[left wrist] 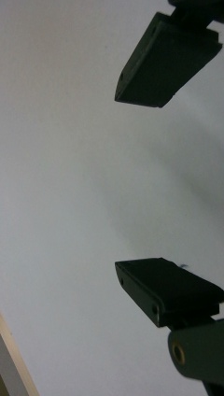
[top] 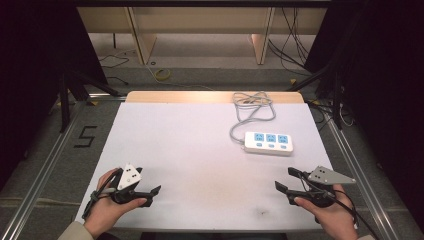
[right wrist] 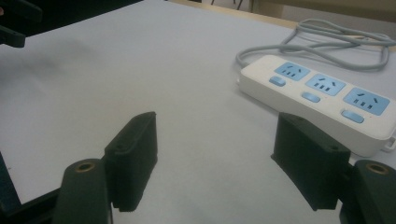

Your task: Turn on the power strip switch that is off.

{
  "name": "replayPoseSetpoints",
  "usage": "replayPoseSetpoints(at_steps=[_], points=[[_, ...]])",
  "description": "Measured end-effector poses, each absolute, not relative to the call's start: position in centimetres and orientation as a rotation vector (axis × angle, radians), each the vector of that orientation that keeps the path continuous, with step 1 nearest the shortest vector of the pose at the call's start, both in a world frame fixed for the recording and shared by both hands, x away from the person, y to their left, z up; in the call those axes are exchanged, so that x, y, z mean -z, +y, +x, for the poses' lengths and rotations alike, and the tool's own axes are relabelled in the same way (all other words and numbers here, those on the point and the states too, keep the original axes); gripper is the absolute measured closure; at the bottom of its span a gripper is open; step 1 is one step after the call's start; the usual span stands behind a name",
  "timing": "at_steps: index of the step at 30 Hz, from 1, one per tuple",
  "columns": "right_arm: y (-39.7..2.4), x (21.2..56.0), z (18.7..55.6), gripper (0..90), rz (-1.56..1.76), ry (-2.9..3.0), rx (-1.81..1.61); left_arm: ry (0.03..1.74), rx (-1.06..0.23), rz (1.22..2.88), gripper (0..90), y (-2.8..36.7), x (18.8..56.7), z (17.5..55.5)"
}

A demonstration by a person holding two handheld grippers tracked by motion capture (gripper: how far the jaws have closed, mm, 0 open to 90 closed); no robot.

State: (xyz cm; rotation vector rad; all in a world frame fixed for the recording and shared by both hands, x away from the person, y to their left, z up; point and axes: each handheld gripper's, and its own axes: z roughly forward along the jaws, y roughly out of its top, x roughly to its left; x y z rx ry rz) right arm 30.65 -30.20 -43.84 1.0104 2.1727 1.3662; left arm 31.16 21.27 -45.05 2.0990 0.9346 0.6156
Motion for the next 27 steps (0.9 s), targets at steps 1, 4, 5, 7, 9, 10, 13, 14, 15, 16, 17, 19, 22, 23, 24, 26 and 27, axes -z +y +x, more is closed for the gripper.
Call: replayPoseSetpoints(at_steps=[1, 4, 5, 7, 9, 10, 13, 14, 15, 16, 17, 19, 22, 23, 24, 26, 27], points=[[-30.22, 43.85, 30.66, 33.5, 1.014, 2.172, -1.360, 0.936, -0.614, 2.099, 15.4, 21.25, 45.10, 31.18], [-30.28, 43.87, 30.67, 38.8, 1.019, 2.172, -1.350, 0.938, -0.614, 2.104, 15.4, 21.27, 45.12, 31.22], [-30.29, 43.84, 30.67, 41.0, 1.017, 2.169, -1.346, 0.938, -0.614, 2.104, 15.4, 21.27, 45.12, 31.22], [-30.32, 43.80, 30.65, 46.1, 1.018, 2.166, -1.335, 0.938, -0.616, 2.102, 15.4, 21.26, 45.11, 31.23], [-30.32, 43.76, 30.64, 54.5, 1.020, 2.161, -1.321, 0.943, -0.618, 2.097, 15.5, 21.21, 45.12, 31.26], [-30.33, 43.72, 30.63, 58.8, 1.021, 2.160, -1.306, 0.942, -0.620, 2.096, 15.6, 21.22, 45.11, 31.29], [-30.33, 43.62, 30.57, 72.2, 1.023, 2.160, -1.266, 0.944, -0.620, 2.095, 15.7, 21.25, 45.11, 31.33], [-30.34, 43.59, 30.56, 76.5, 1.018, 2.166, -1.253, 0.942, -0.617, 2.096, 15.8, 21.25, 45.12, 31.33], [-30.33, 43.57, 30.51, 81.0, 1.026, 2.166, -1.239, 0.938, -0.618, 2.098, 15.8, 21.25, 45.13, 31.33], [-30.32, 43.54, 30.48, 84.5, 1.033, 2.168, -1.226, 0.938, -0.617, 2.097, 15.7, 21.24, 45.12, 31.33], [-30.31, 43.52, 30.48, 87.3, 1.035, 2.167, -1.220, 0.938, -0.617, 2.097, 15.8, 21.24, 45.12, 31.33], [-30.34, 43.41, 30.48, 90.0, 1.044, 2.167, -1.205, 0.943, -0.618, 2.095, 15.8, 21.24, 45.09, 31.34], [-30.32, 43.34, 30.56, 90.0, 1.057, 2.169, -1.198, 0.942, -0.619, 2.099, 15.9, 21.25, 45.09, 31.37], [-30.33, 43.33, 30.60, 90.0, 1.061, 2.171, -1.196, 0.942, -0.619, 2.098, 15.9, 21.24, 45.09, 31.37], [-30.31, 43.32, 30.65, 90.0, 1.063, 2.173, -1.193, 0.942, -0.620, 2.097, 15.9, 21.23, 45.08, 31.37], [-30.29, 43.27, 30.73, 90.0, 1.070, 2.175, -1.186, 0.942, -0.620, 2.097, 15.9, 21.22, 45.09, 31.37], [-30.28, 43.24, 30.79, 90.0, 1.069, 2.176, -1.185, 0.940, -0.620, 2.099, 15.9, 21.21, 45.10, 31.38]])
